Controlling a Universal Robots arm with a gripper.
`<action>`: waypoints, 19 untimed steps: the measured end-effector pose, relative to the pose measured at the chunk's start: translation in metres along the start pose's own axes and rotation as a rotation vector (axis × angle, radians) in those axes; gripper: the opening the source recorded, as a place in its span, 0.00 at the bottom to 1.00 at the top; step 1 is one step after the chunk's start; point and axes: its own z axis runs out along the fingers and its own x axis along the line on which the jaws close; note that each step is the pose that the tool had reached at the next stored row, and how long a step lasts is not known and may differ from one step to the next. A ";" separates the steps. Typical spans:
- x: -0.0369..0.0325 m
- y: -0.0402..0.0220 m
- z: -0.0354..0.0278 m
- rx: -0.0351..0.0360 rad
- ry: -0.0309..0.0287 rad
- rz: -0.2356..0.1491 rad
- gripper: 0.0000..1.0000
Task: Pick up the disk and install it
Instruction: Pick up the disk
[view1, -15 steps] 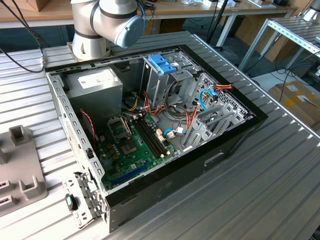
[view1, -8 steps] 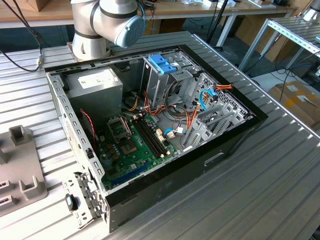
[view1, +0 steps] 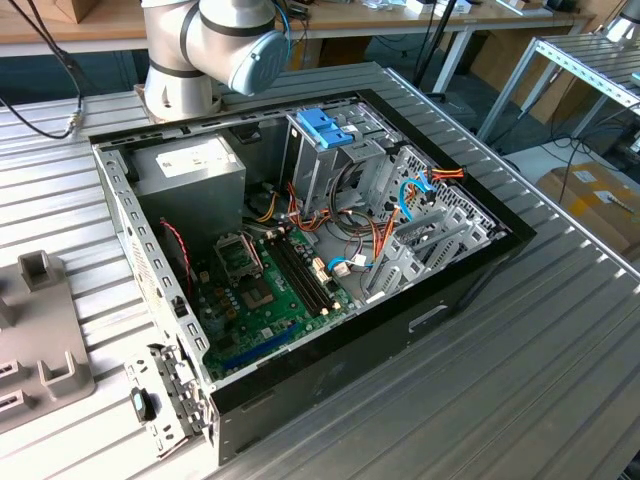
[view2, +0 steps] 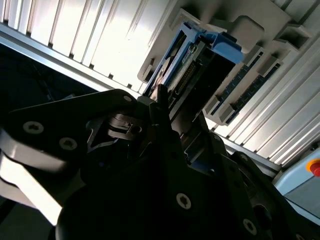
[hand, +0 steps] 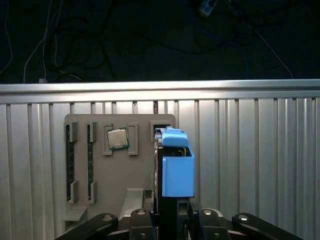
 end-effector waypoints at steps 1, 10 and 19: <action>0.0000 0.0000 -0.0001 -0.0001 0.0001 0.000 0.35; -0.0001 0.0000 -0.0060 -0.0001 0.0000 0.000 0.35; -0.0007 -0.0002 -0.0344 -0.0001 0.0000 0.000 0.35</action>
